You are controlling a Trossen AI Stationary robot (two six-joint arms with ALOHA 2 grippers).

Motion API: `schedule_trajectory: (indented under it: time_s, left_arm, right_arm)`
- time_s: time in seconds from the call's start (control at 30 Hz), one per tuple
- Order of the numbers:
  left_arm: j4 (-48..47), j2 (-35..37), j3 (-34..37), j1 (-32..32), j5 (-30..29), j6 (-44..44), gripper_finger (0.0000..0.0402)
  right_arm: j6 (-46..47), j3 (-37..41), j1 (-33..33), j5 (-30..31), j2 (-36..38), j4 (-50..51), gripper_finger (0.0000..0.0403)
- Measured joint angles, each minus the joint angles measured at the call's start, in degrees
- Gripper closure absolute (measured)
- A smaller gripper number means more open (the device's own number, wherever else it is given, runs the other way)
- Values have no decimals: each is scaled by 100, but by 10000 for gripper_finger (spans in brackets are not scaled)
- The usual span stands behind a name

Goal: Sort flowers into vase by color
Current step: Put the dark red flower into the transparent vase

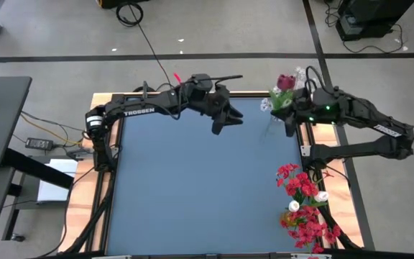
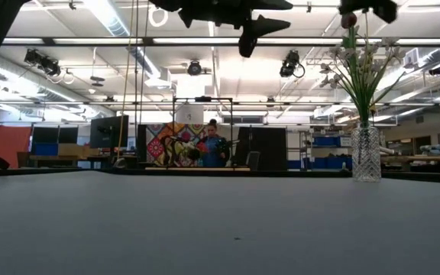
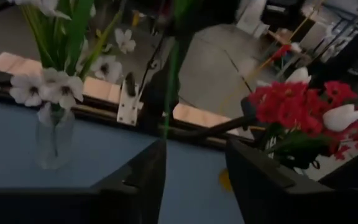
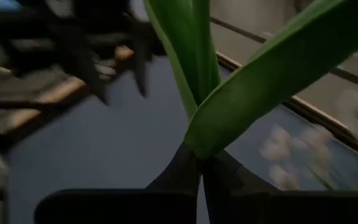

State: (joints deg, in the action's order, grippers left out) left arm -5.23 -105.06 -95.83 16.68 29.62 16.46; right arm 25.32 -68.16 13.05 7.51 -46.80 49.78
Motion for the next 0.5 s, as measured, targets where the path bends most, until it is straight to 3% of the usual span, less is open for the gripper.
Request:
schedule_trajectory:
  time_s: [0.13, 0.33, 0.5]
  left_arm:
    - [-188, 0, 0, -7, -131, -87, 226]
    - [-700, 0, 0, -1, -801, -427, 225]
    - [-875, 0, 0, 1, -932, -608, 225]
  right_arm:
    - [264, 0, -64, 768, 302, 789, 390]
    - [1201, 0, -62, 2168, 862, 1811, 390]
    - [1908, -2, -62, 3375, 1282, 2551, 390]
